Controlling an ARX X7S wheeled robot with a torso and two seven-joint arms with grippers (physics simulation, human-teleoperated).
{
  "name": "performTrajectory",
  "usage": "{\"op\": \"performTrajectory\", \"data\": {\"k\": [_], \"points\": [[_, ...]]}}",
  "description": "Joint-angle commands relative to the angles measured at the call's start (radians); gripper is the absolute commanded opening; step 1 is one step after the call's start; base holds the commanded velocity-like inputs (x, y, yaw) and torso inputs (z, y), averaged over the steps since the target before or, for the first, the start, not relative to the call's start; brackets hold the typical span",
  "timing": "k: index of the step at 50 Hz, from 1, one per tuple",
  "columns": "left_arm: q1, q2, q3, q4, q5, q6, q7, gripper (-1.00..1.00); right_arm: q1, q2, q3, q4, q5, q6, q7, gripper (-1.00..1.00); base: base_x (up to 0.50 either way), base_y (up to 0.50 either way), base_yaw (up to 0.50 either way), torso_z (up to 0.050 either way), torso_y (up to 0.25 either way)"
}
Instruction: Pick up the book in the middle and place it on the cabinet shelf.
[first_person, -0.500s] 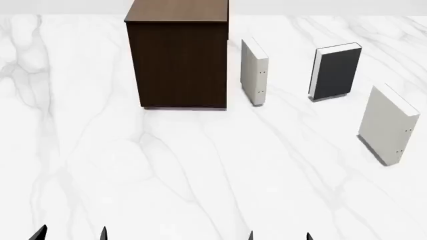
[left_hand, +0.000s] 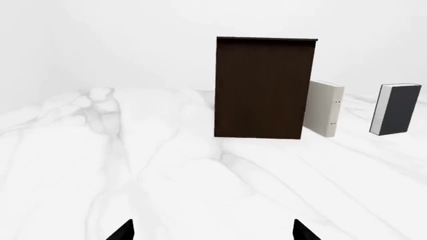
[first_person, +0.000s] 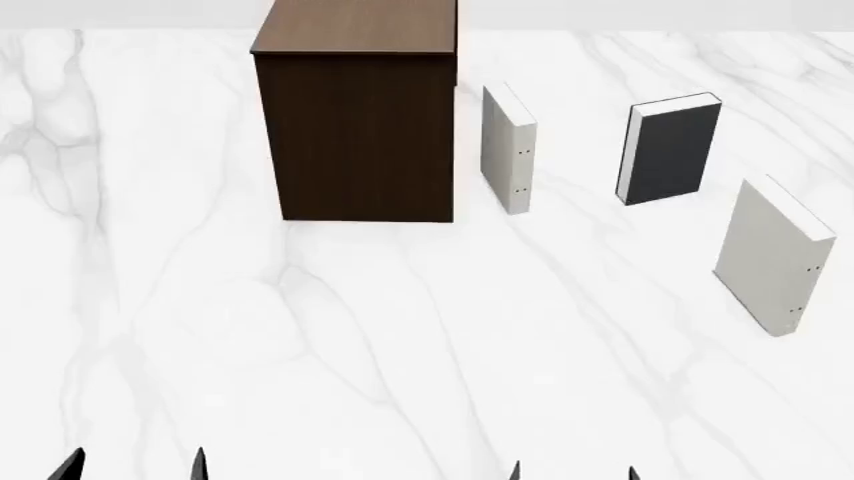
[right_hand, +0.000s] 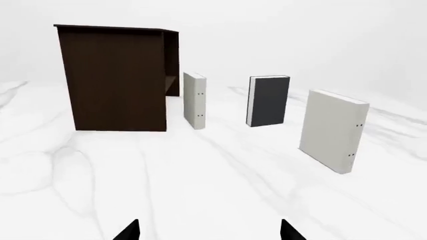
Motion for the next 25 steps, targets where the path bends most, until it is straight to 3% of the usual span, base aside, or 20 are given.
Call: {"op": "performTrajectory", "data": {"k": [1,4,25], "points": [[-0.002,0.042,-0.05,-0.01,0.037,-0.011,0.071,1.0,0.0,-0.042,0.049,0.003,-0.05,0.0,-0.102,1.0,0.0,0.0,0.0,0.0,0.0],[-0.001,0.03,-0.043,0.003,0.011,-0.009,0.041,1.0,0.0,-0.031,0.035,0.0,-0.04,0.003,-0.028,1.0,0.0,0.0,0.0,0.0,0.0],[0.015,-0.026,0.022,0.069,-0.012,-0.035,-0.02,1.0,-0.005,0.012,-0.008,-0.02,0.009,-0.017,0.033,1.0,0.0,0.0,0.0,0.0,0.0]]}}
